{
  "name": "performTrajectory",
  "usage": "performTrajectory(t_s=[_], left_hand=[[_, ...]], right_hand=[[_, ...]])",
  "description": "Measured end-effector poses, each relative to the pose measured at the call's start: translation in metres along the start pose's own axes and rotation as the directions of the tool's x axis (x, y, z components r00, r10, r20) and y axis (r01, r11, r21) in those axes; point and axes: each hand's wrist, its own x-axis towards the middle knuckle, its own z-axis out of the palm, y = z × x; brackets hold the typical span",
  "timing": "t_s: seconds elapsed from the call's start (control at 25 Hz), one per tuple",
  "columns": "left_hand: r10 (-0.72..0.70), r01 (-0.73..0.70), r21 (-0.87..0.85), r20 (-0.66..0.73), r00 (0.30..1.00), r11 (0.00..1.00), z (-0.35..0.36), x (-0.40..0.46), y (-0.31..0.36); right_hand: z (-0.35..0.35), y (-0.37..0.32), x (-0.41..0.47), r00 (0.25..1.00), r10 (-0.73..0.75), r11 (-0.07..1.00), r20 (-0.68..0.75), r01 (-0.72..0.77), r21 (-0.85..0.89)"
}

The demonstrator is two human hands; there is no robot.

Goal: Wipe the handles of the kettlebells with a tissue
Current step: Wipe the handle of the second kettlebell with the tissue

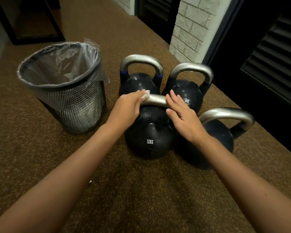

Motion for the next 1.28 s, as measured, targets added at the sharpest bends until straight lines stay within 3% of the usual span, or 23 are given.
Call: performTrajectory(t_s=[0.28,0.56,0.8,1.04,1.28], left_hand=[[-0.16,0.157,-0.053,-0.062,0.985,0.986,-0.001,-0.009,-0.022],[-0.003,0.0,-0.058,-0.05,0.999,0.998,0.005,-0.011,-0.011],[-0.173,0.156,-0.129,-0.136,0.975,0.979,0.003,-0.021,-0.02],[-0.063,0.048,-0.109,-0.132,0.989,0.993,0.001,-0.016,-0.011],[-0.21,0.181,-0.161,-0.183,0.96,0.97,0.025,-0.043,-0.016]], right_hand=[[-0.001,-0.001,-0.001,1.0,-0.006,1.0,0.004,0.006,-0.004],[-0.001,-0.003,-0.001,1.0,-0.004,1.0,-0.005,0.004,-0.002],[0.0,-0.002,0.0,1.0,-0.006,1.0,0.001,0.006,0.0],[0.003,0.0,0.0,1.0,-0.005,1.0,-0.014,0.005,0.014],[0.003,-0.001,0.0,1.0,0.0,1.0,-0.008,0.0,0.006]])
